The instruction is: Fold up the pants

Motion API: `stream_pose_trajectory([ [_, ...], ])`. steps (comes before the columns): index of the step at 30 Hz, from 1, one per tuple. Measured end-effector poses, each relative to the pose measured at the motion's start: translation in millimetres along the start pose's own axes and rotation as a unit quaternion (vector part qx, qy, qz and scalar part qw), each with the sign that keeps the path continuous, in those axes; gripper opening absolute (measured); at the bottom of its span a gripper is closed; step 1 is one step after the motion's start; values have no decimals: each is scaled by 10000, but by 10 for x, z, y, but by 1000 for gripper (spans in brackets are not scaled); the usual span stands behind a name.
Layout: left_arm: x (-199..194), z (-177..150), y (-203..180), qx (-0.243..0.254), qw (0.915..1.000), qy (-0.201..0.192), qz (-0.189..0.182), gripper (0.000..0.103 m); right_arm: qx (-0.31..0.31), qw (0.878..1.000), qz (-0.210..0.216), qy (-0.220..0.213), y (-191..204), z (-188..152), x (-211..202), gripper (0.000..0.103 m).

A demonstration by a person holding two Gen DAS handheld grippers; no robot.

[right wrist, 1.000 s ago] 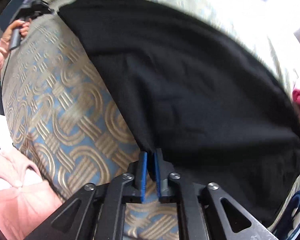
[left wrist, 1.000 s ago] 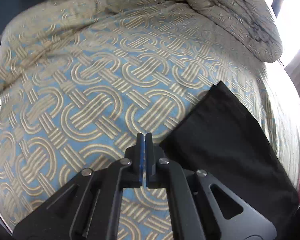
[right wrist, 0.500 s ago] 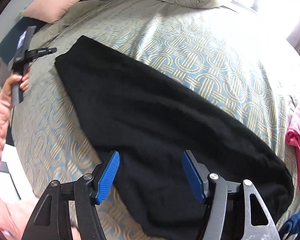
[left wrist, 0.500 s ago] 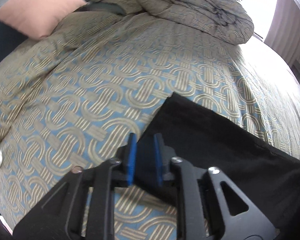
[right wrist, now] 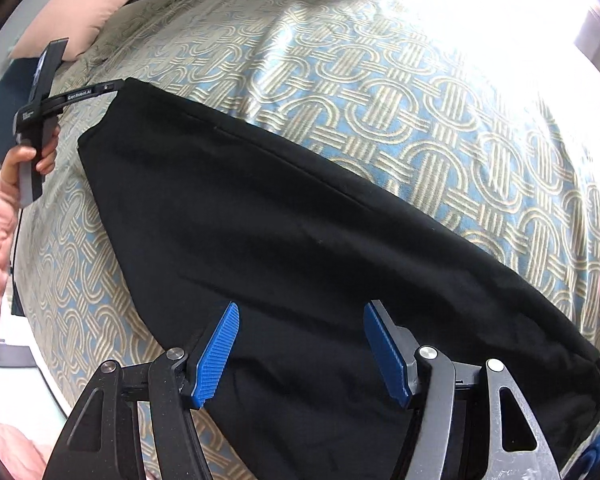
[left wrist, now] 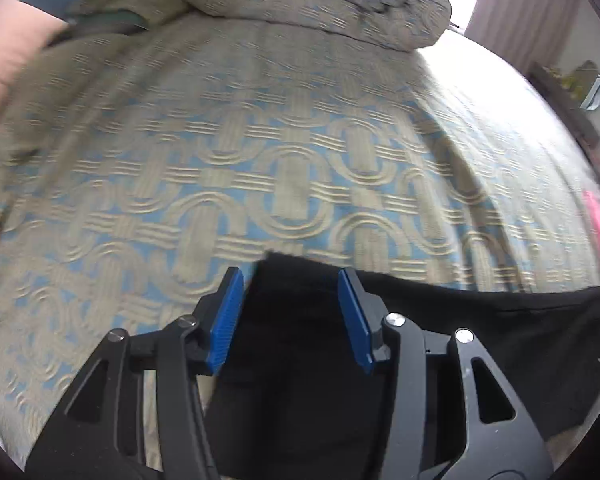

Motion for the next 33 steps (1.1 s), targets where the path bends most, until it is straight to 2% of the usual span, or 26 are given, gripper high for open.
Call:
stream_pose_trajectory([
  [1, 70, 23, -9, 52, 9999, 118, -13, 51, 51, 10000, -15, 7, -37, -5, 0, 66],
  [3, 177, 28, -30, 185, 9991, 274, 252, 16, 221, 9997, -81, 15, -152, 8, 19, 66],
  [4, 224, 23, -31, 198, 9987, 361, 303, 16, 316, 9995, -77, 13, -204, 17, 25, 66],
  [8, 247, 14, 47, 65, 9958, 33, 916, 16, 740, 9973, 10, -8, -434, 80, 62, 66],
  [11, 292, 39, 132, -228, 9961, 50, 848, 16, 990, 9950, -147, 34, -593, 124, 114, 66],
  [12, 279, 43, 102, -160, 9958, 43, 897, 17, 1121, 9936, -149, 49, -647, 123, 122, 66],
  [15, 174, 36, 12, 66, 9942, 136, 1065, 27, 1319, 9913, 36, -8, -720, 52, 76, 66],
  [17, -33, -4, 37, 103, 9934, 104, 1137, 48, 1316, 9913, 4, -19, -720, -42, 37, 66],
  [19, -287, -58, 91, 39, 9924, -120, 1224, 58, 1284, 9917, -34, -14, -675, -132, -13, 66],
  [22, -686, -285, 197, -223, 9941, -400, 982, 58, 881, 9960, 124, -59, -427, -260, -100, 66],
  [26, -962, -750, 432, -1063, 9917, -436, 585, 58, -261, 9994, 166, -151, 163, -317, -178, 66],
  [29, -895, -1036, 574, -1659, 9855, -300, 200, 58, -971, 9943, 401, -160, 637, -243, -145, 66],
  [33, -661, -1141, 561, -1971, 9803, -164, -1, 58, -1418, 9860, 872, -84, 1191, -17, -47, 66],
])
Point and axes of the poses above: each gripper's, at about its wrist camera, not at the fingertips, and x roughly the way its jaws point, y to its left, z to its top, the point moved 1 cm from there along x, roughly the way its jaws point, and after that the axes turned 6 degrees about -z, right-handed, at the moved point
